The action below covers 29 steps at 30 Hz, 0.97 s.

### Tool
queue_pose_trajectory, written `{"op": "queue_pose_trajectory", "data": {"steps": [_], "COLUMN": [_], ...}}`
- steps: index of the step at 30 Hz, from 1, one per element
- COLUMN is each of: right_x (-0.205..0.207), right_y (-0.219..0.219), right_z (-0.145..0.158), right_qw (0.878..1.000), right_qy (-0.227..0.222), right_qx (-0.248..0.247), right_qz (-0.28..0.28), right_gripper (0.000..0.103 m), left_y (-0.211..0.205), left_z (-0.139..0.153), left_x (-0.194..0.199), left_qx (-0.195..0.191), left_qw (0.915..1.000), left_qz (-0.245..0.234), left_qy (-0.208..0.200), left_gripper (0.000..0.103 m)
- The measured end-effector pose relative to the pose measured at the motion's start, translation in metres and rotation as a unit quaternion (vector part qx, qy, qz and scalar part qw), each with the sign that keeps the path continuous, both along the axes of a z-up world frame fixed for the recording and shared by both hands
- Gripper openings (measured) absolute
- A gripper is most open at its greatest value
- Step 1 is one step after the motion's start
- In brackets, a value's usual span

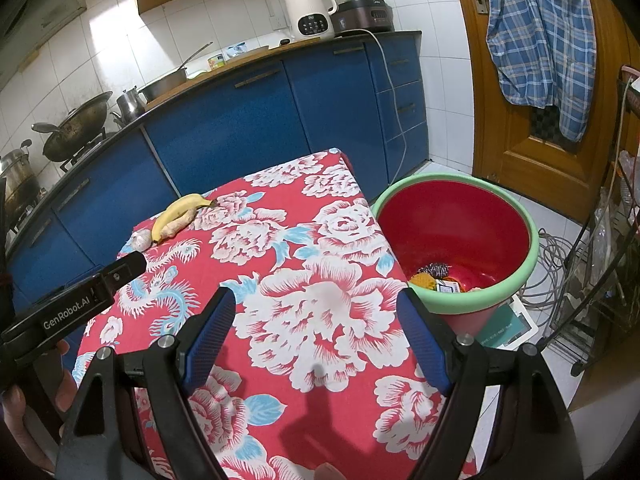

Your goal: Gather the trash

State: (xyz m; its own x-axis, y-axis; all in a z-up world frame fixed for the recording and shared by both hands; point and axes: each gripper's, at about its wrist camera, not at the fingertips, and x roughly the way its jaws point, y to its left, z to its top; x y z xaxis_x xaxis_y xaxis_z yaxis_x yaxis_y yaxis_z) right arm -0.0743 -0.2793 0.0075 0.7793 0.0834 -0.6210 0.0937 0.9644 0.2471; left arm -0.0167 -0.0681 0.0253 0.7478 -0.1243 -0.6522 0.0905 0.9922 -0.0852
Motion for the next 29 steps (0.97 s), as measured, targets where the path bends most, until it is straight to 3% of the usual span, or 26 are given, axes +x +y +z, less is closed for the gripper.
{"op": "queue_pose_trajectory", "data": {"steps": [29], "right_x": [0.0022], "right_y": [0.0075], "right_z": [0.0005], "right_qw": [1.0], "right_qy": [0.0], "right_qx": [-0.004], "right_qz": [0.003], "right_gripper": [0.082], "left_y": [0.0044], "left_z": [0.0001], "left_x": [0.0014], "left_qx": [0.001], "left_qw": [1.0], "left_qz": [0.001], "left_qy": [0.002], "left_gripper": [0.073]}}
